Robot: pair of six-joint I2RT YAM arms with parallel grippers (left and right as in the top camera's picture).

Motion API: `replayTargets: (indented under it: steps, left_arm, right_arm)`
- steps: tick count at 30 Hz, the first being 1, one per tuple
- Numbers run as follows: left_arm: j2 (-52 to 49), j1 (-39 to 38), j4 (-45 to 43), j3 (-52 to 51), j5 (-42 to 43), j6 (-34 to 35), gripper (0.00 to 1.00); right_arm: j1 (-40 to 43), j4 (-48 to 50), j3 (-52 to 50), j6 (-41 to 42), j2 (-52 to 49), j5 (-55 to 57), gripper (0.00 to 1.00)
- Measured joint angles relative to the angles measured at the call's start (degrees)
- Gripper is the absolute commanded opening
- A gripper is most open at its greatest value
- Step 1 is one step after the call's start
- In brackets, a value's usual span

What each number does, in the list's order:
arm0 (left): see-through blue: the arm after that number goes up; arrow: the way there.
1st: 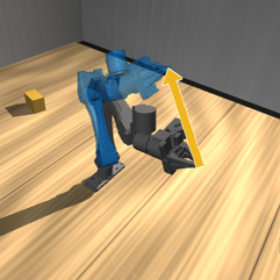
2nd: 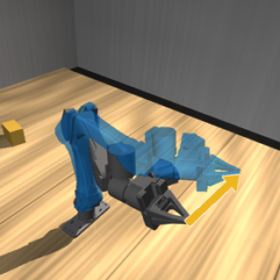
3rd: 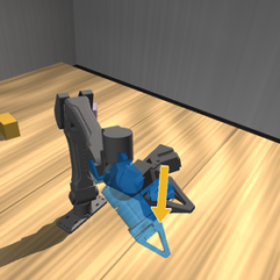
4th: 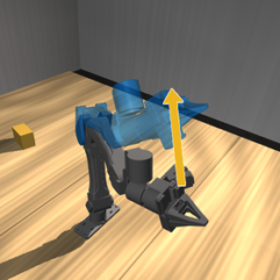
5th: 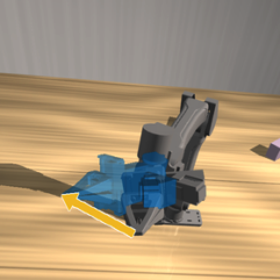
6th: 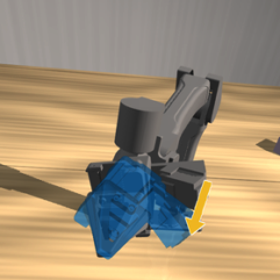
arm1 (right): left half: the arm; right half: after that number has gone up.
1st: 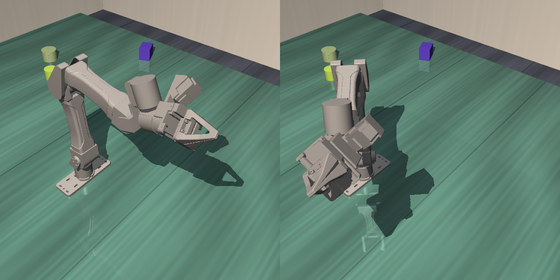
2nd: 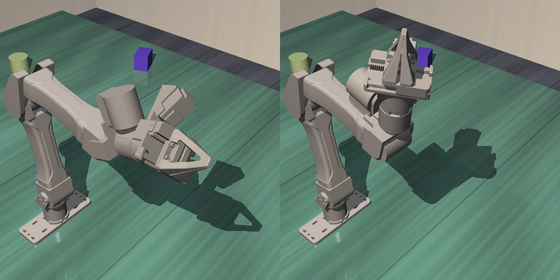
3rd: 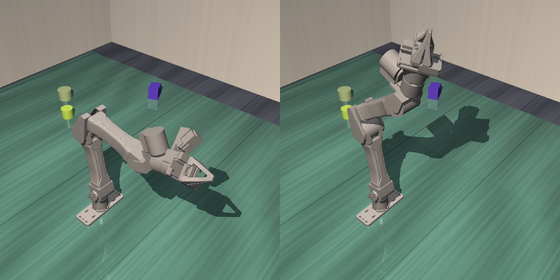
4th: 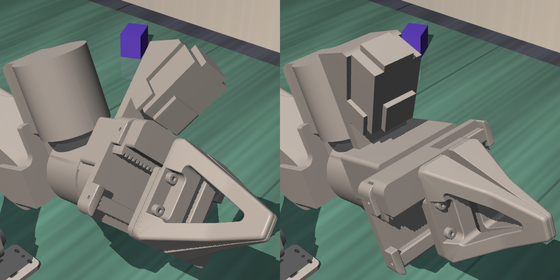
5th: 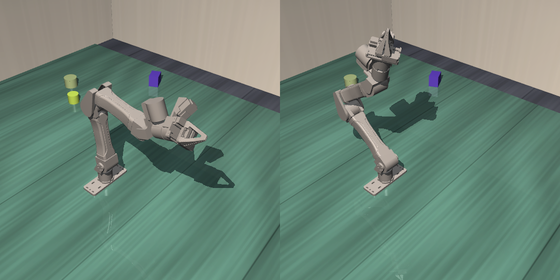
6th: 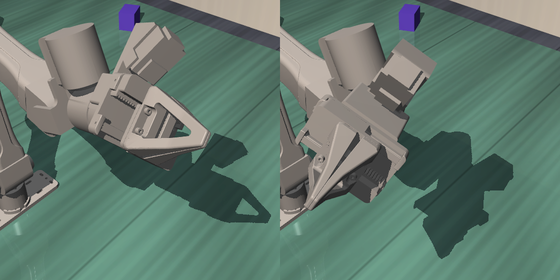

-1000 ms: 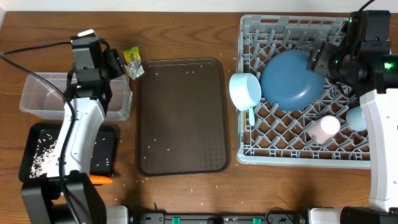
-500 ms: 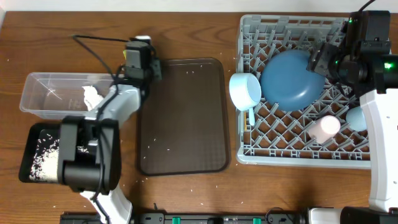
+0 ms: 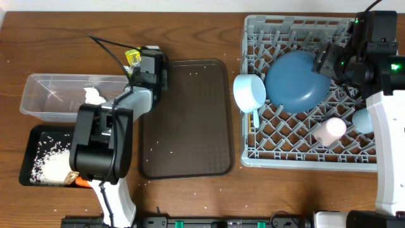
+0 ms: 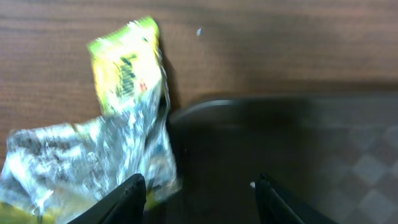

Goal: Sort waste into correct bins and load items into the dishwasher rack
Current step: 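Reach the left gripper to the yellow Pandan wrapper, then close the left gripper on the wrapper's foil end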

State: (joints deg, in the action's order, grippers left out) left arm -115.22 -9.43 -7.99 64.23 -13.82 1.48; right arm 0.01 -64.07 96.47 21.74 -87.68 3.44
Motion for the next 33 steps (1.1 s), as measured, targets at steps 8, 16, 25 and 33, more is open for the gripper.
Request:
replayTargets:
  steps: [8,16,25,33]
  left_arm:
    - [-0.3,-0.2,-0.2,0.0,-4.6,-0.5,0.48]
    - [-0.3,-0.2,-0.3,0.0,-5.7,-1.5,0.43]
    - [-2.5,-0.2,-2.0,0.0,-6.4,-3.3,0.40]
    - [-2.6,-0.2,-4.0,0.0,-8.4,-4.7,0.06]
  right_arm:
    - [0.0,0.0,0.0,0.0,0.0,0.0,0.73]
    - [0.0,0.0,0.0,0.0,0.0,0.0,0.72]
    - [0.0,-0.7,0.0,0.0,0.0,0.0,0.72]
    - [0.0,-0.9,0.0,0.0,0.0,0.0,0.72]
